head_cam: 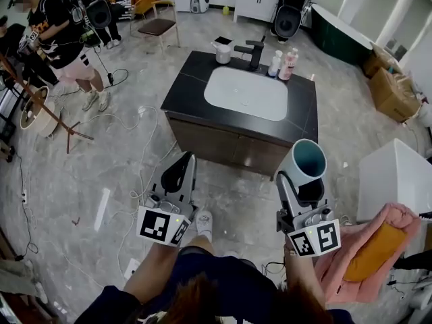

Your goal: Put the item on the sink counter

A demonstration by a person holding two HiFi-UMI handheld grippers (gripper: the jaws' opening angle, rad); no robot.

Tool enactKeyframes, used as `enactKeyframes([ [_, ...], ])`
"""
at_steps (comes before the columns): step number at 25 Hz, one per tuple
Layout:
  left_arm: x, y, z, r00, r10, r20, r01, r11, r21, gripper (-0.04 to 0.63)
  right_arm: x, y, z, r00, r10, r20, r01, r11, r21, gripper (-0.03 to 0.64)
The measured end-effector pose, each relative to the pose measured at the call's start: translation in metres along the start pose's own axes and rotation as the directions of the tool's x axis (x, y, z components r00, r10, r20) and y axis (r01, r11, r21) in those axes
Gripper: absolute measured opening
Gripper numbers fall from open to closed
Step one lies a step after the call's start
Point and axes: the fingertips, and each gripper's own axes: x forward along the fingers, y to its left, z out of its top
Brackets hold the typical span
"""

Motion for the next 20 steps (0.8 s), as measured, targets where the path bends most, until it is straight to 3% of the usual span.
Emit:
enactKeyframes([
  [10,0.075,0.119,-0.005,0.999,-0.031,0.007,0.031,1.0,0.006,0.023,0.128,-0.002,-0.02,0.998,-0.051,0.044,0.05,0.998,0.027,0.356],
  [20,0.103,0.193,-0.021,0.999,0.05,-0.008,-0.05,0.999,0.001,0.023,0.22,-0.004,-0.052,1.0,0.017,0.019,-0.018,0.998,0.056,0.356],
])
